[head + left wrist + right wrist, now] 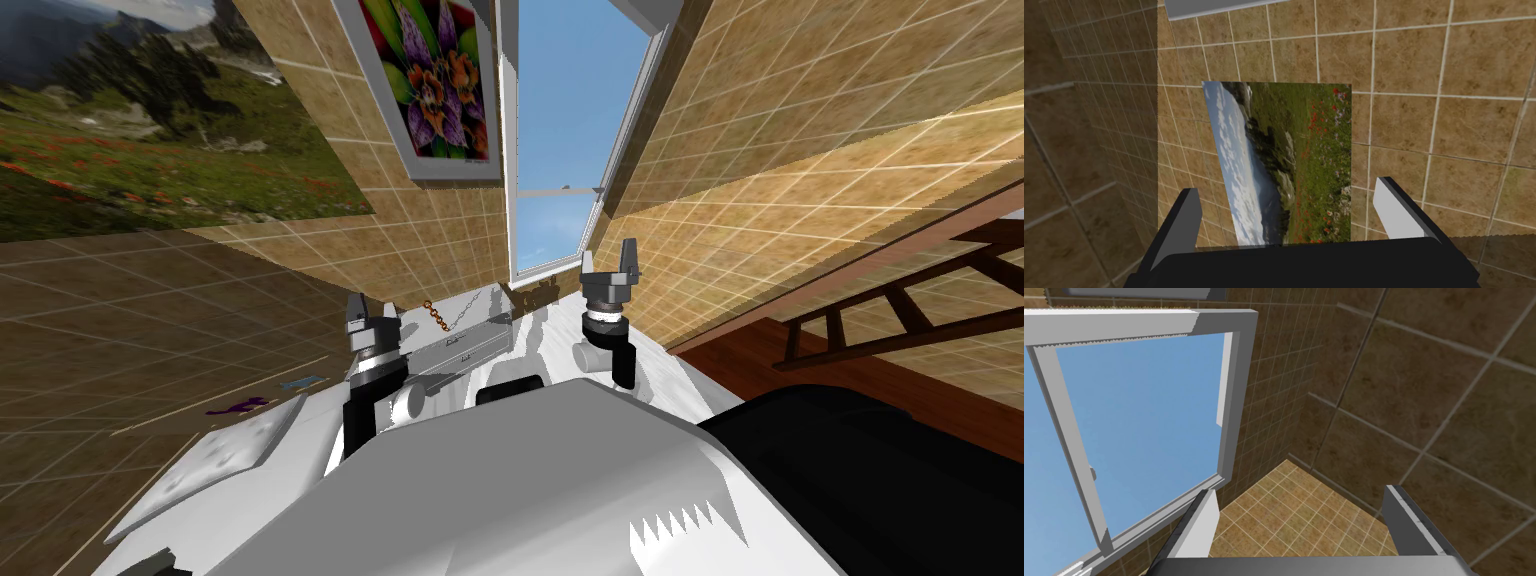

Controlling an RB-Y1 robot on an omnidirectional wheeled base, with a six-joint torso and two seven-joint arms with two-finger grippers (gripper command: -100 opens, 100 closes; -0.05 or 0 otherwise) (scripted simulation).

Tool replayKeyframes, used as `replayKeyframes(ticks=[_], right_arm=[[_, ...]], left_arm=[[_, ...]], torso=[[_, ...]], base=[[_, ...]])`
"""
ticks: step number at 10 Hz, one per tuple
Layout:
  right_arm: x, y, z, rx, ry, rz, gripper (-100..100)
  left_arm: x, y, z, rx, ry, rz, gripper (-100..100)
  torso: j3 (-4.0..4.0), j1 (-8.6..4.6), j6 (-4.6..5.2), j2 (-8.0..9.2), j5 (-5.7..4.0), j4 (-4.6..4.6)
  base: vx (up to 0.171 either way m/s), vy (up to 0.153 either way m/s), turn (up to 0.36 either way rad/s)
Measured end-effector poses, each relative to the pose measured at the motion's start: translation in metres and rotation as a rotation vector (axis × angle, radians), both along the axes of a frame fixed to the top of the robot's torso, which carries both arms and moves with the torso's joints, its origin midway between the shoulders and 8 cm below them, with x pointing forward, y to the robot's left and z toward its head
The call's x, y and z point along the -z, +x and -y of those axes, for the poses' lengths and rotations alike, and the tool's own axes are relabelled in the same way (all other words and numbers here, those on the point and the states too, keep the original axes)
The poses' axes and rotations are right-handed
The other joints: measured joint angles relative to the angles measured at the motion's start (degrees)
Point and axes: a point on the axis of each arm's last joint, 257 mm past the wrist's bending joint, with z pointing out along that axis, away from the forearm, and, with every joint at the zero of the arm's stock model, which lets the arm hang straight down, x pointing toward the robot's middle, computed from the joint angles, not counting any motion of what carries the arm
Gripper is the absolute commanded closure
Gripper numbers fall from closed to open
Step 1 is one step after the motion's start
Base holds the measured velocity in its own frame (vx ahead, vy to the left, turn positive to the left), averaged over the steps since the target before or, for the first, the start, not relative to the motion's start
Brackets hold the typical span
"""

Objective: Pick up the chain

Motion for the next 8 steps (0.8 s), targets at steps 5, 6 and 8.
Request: replayKeyframes(ticks=[5,6,8], right_arm=[[0.000,0.000,0.000,0.000,0.000,0.000,0],[0.000,0.000,0.000,0.000,0.000,0.000,0],[0.000,0.000,0.000,0.000,0.000,0.000,0]], left_arm=[[0.018,0.011,0.016,0.050,0.103,-0.075,-100],[0.026,0.013,0.019,0.060,0.125,-0.099,-100],[0.049,0.022,0.030,0.085,0.180,-0.168,-100]], torso=[[0.21,0.17,0.01,0.36,0.04,0.08],[0.24,0.17,0.00,0.42,0.04,0.09],[0.40,0.21,0.01,0.68,0.04,0.15]], base=[[-0.084,0.031,-0.047],[-0.174,0.026,-0.128],[-0.181,0.055,-0.120]])
